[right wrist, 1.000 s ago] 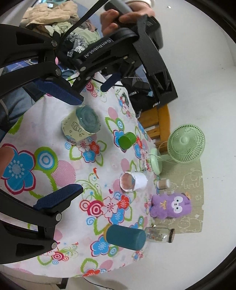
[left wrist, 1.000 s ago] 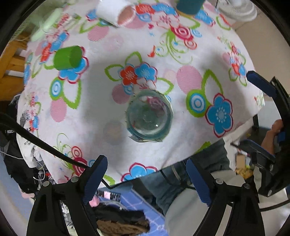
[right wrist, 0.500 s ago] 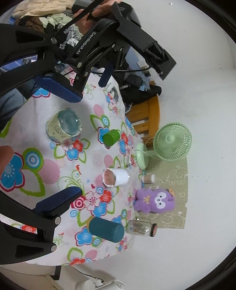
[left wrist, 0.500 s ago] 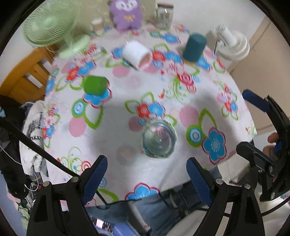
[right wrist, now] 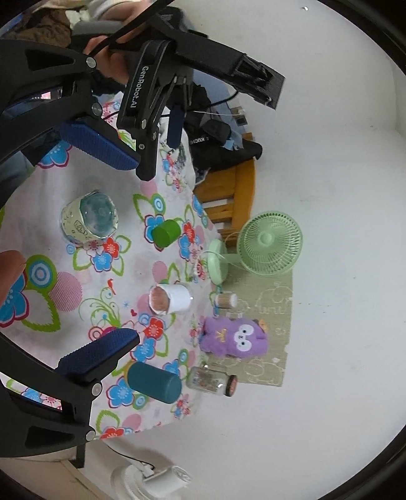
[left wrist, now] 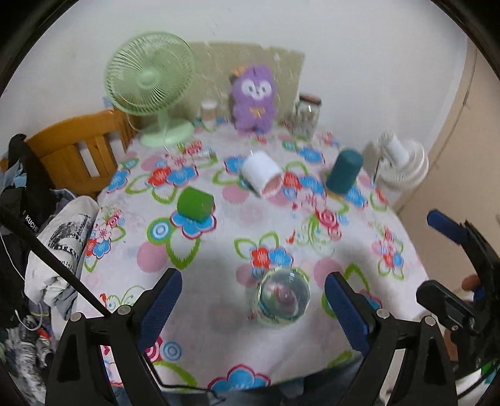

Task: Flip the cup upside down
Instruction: 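Open the left gripper and withdraw it from the upside-down cup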

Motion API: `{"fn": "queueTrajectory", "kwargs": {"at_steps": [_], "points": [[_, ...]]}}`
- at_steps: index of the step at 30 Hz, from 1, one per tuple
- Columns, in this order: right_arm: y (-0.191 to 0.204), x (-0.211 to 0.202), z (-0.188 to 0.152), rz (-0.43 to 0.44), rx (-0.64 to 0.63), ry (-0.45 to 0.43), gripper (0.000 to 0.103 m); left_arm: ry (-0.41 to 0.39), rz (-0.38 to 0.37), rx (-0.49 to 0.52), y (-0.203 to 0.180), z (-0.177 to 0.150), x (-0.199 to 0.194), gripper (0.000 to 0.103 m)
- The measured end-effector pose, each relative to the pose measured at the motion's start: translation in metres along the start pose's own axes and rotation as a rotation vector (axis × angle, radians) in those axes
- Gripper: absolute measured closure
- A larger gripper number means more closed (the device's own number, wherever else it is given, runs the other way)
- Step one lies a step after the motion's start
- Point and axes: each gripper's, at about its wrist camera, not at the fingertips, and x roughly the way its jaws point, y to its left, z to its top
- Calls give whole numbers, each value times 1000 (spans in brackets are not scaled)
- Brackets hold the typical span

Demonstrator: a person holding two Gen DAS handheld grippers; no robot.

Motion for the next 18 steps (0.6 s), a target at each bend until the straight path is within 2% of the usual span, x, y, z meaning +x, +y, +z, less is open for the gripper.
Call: {"fn": "queueTrajectory", "kwargs": {"at_steps": [4,9,13,18], "points": [[6,-3,0,-1,-3,-22,0,-106,-4,-46,5,-11,-7,3],[9,-4,-3,21,17,-37,0,-189,-17,-121,15,-23,-9,0],[8,-2,-7,41,50,-39,0,-261,0,-175,21,-33,-10,0],[7,-2,-13,53,75,-39,0,-328,54,-185,19,-42,-15,0]]}}
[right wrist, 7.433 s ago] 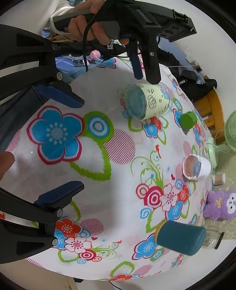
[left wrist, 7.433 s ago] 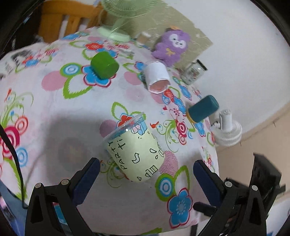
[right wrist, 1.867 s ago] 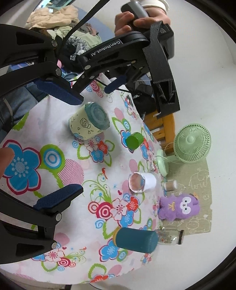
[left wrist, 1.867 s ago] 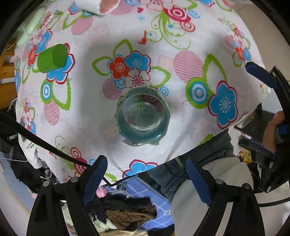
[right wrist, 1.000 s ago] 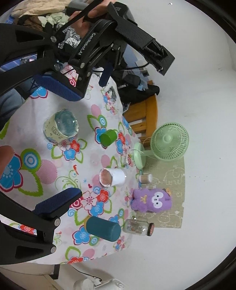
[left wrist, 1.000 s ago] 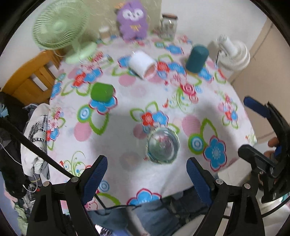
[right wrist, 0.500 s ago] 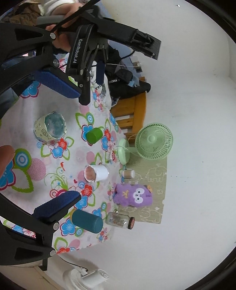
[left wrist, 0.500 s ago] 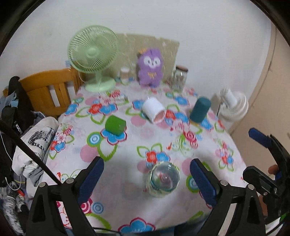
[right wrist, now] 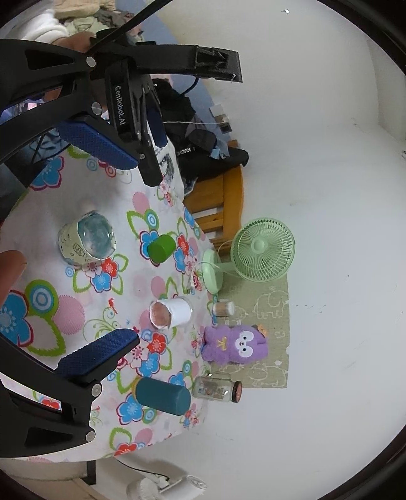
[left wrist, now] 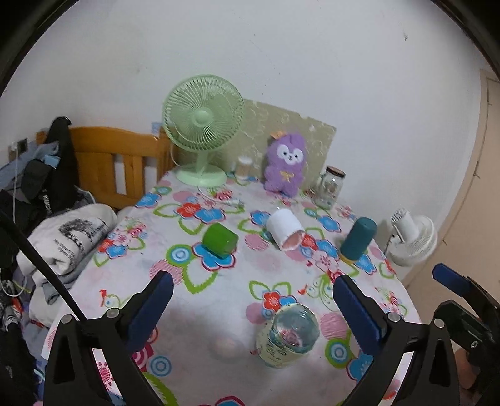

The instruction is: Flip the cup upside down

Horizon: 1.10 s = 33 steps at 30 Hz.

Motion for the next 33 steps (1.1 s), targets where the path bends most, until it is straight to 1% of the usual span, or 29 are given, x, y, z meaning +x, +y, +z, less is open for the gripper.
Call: {"fn": "queueTrajectory", "kwargs": {"at_steps": [4,7,11,14,28,33], "points": [[3,-2,-1,-13,-13,-9,0,-3,13,23,-6,-5,-3,0],[6,-3,-2,-15,-18,-14,0,-6,34,61,-12,-8,-3,0],[8,-3,-3,-11,-15,-6,0,-22,60,106,-18,-10,-6,0],[8,-2,-2,-23,-20,-1,0,-28,65,130,-20,-11,-8,0],[3,8,0,-24,2,15,0,-9,66,119,-15,-11,1,0],[1,11,0,-26,8,19,0,0,49,101,-11,-11,6,0]]}}
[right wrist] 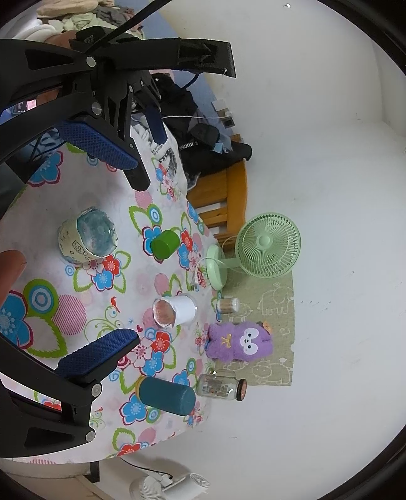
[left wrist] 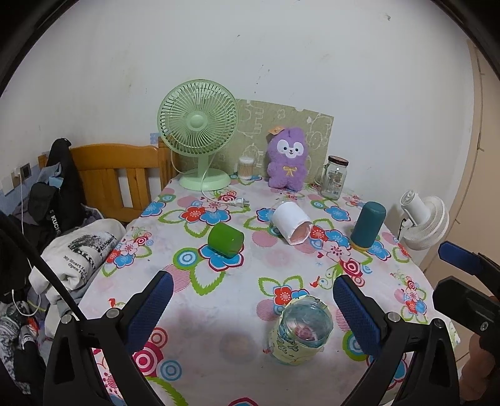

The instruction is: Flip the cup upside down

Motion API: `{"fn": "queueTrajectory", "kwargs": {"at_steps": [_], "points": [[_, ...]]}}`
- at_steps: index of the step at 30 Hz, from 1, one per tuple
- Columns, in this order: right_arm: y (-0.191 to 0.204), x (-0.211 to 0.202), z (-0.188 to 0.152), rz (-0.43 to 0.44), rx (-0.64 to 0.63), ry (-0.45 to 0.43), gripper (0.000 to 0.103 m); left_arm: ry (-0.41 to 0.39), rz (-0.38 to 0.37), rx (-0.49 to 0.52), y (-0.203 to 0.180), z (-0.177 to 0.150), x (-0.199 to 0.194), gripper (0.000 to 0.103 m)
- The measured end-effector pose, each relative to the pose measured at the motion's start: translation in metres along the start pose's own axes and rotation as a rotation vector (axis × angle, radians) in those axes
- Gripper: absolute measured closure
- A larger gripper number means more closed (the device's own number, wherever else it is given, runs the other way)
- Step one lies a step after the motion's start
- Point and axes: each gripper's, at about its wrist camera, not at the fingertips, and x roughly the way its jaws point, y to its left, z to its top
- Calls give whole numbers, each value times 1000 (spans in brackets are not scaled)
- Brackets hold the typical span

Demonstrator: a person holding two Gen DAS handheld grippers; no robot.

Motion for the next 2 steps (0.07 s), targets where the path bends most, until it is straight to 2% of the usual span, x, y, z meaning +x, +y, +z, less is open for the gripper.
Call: {"fn": "queueTrajectory", "kwargs": {"at_steps": [2], "points": [[0,0,0,0,-2,0,0,-1,-2,0,0,0,0,0]]}}
